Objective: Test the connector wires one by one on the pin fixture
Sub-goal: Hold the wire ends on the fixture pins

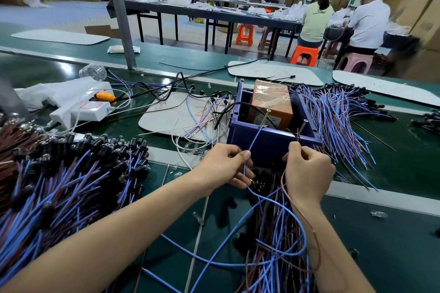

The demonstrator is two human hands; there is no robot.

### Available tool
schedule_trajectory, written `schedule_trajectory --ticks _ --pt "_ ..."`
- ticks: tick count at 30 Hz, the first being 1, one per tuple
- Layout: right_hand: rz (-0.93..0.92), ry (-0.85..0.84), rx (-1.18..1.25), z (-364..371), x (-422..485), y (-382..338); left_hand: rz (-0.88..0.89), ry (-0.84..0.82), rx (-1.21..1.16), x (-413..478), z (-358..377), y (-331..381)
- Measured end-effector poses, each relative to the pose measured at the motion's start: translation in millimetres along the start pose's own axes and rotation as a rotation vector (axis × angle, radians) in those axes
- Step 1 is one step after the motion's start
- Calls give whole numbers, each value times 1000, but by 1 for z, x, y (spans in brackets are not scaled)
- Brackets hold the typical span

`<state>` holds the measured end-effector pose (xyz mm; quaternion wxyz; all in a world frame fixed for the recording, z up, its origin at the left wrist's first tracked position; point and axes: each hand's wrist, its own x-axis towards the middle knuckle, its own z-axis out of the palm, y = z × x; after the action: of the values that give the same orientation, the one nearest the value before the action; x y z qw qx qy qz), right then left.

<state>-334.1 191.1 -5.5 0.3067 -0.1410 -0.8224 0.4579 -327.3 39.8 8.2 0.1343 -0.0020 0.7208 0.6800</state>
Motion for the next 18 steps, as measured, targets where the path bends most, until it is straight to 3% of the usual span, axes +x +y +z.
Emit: schedule_trajectory --ticks 5,18 --pt "-7 91 30 3 -3 4 8 -10 0 0 0 1" --pt "42 66 2 3 0 6 7 -22 35 -1 -2 0"
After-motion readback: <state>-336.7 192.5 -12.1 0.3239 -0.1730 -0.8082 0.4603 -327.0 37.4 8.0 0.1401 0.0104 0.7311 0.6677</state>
